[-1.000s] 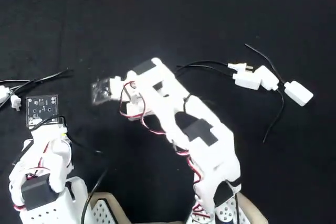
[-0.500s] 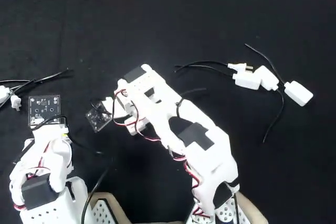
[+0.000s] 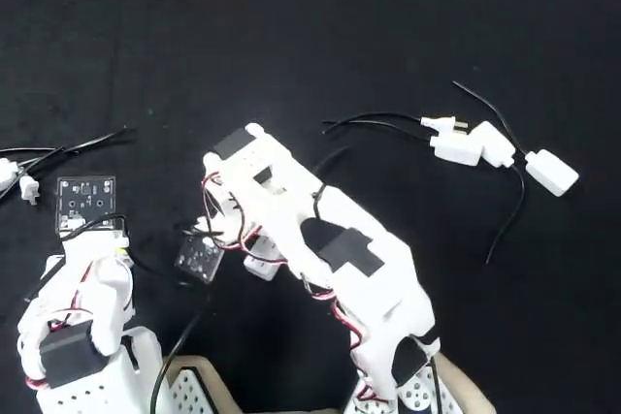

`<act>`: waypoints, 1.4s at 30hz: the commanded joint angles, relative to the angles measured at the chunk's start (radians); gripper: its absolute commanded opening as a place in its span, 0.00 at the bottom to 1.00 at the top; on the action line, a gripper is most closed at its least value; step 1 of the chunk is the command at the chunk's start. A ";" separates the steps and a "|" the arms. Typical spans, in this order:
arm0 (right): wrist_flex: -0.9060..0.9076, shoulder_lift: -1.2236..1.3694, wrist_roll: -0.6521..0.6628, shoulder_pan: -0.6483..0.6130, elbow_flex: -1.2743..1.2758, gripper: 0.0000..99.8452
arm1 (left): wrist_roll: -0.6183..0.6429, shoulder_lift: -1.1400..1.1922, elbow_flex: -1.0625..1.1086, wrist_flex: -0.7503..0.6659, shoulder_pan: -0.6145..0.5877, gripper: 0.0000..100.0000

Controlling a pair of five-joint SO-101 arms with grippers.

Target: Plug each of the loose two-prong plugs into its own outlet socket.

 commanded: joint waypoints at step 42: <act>0.153 -0.051 -1.157 0.410 -0.225 0.05 | -0.009 0.014 0.025 -0.035 0.285 0.03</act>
